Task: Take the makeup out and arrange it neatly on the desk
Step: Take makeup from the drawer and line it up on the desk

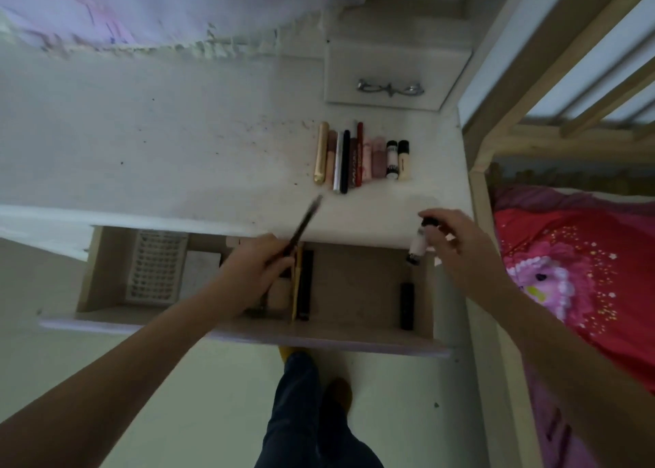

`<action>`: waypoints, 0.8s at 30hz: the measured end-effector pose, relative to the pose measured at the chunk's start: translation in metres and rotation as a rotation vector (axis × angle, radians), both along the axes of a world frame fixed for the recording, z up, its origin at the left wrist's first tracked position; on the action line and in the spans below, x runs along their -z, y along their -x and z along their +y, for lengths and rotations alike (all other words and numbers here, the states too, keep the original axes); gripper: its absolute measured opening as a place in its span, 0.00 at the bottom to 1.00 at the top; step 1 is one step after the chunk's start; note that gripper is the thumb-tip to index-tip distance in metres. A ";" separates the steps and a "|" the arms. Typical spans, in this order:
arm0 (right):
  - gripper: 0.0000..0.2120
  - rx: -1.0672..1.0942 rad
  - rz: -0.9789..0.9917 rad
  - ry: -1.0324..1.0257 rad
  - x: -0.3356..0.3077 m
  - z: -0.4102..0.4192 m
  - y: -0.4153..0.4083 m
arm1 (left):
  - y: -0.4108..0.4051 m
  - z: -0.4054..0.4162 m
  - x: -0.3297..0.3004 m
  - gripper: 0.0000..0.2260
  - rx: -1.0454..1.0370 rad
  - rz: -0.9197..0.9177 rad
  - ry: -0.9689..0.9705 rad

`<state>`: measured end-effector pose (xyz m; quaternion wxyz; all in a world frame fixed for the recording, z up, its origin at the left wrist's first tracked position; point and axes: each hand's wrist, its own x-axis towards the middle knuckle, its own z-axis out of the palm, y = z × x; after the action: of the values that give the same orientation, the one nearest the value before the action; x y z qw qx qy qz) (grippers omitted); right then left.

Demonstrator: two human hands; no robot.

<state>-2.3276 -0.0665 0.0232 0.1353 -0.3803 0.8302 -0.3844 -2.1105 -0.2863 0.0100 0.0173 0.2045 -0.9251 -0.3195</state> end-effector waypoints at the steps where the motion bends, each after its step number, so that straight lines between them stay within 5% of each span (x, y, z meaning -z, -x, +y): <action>1: 0.13 0.044 0.000 -0.016 -0.005 -0.010 0.016 | 0.008 -0.009 -0.010 0.11 -0.102 0.073 -0.006; 5: 0.12 0.175 -0.038 -0.127 0.001 -0.056 0.073 | 0.070 -0.044 -0.023 0.15 -0.324 0.039 -0.051; 9: 0.12 0.237 -0.001 -0.283 0.017 -0.092 0.106 | 0.125 -0.057 -0.004 0.07 -0.340 -0.068 -0.135; 13: 0.13 0.261 0.005 -0.322 0.023 -0.110 0.115 | 0.146 -0.056 0.006 0.14 -0.286 -0.128 -0.066; 17: 0.14 0.278 -0.028 -0.325 0.024 -0.110 0.114 | 0.141 -0.058 0.006 0.12 -0.270 -0.166 -0.006; 20: 0.11 0.257 0.160 -0.227 0.016 -0.088 0.094 | 0.110 -0.044 -0.003 0.12 -0.319 -0.031 -0.026; 22: 0.09 0.139 0.192 -0.089 0.008 -0.063 0.058 | 0.074 -0.023 -0.004 0.07 -0.296 0.077 -0.066; 24: 0.09 -0.050 0.105 -0.110 0.010 -0.032 0.007 | 0.037 0.003 0.008 0.05 -0.144 -0.005 -0.122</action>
<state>-2.3346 -0.0985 0.0132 0.1216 -0.4127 0.8463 -0.3142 -2.1477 -0.2830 0.0022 0.0254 0.2719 -0.8868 -0.3728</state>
